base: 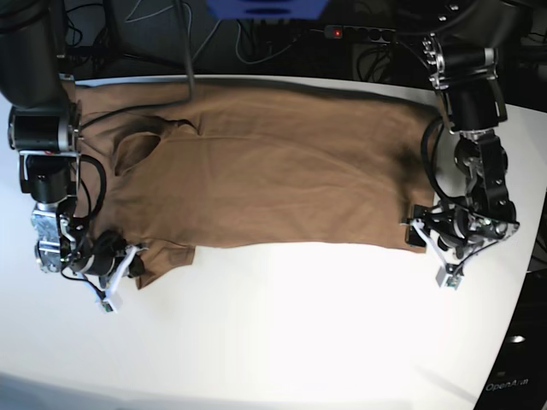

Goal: Fold the T-shirt properly
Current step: 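Move the left gripper to the other hem corner and grasp, then lift the hem with both grippers and fold it toward the collar edge, then lay the hem down and pull the folded strip toward the robot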

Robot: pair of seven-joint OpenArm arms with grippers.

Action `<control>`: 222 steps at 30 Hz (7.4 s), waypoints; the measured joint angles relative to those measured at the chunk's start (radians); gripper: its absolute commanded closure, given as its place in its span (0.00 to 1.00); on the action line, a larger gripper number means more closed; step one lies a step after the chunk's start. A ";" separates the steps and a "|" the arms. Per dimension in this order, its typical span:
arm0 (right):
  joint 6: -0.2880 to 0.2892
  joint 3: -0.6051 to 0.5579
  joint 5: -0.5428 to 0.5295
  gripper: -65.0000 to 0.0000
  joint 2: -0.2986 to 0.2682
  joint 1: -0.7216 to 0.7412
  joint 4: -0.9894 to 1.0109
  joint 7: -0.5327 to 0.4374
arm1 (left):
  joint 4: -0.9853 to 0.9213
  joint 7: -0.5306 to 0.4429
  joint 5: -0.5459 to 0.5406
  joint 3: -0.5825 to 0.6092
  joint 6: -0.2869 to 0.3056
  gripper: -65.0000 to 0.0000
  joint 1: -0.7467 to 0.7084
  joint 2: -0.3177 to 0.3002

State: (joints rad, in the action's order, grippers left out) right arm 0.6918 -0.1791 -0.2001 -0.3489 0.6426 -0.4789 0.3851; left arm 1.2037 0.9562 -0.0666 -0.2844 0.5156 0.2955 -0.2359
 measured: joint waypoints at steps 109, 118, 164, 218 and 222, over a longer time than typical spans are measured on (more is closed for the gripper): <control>0.011 0.270 0.002 1.00 -0.152 -0.562 -0.856 0.075 | 0.401 -0.145 -0.019 0.001 -0.107 0.97 -0.257 0.057; 0.011 0.340 0.006 1.00 -0.143 -0.696 -1.009 0.078 | 0.504 -0.146 -0.018 0.000 -0.108 0.97 -0.328 0.059; 0.011 0.563 0.007 1.00 0.014 -1.142 -1.448 0.068 | 0.640 -0.145 -0.125 -0.001 -0.112 0.97 -0.481 0.056; 0.011 0.650 0.008 1.00 0.188 -1.371 -1.465 -0.136 | 0.637 -0.149 -0.125 0.000 -0.112 0.97 -0.478 0.054; 0.011 0.651 0.008 1.00 0.189 -1.375 -1.463 -0.127 | 0.637 -0.149 -0.125 0.000 -0.112 0.97 -0.478 0.053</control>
State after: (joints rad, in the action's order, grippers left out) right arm 0.7033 0.4717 -0.1921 -0.1600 -0.7322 -1.9419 0.2581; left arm 1.8408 0.8070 -0.1917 -0.2844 0.4038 -0.1825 -0.1825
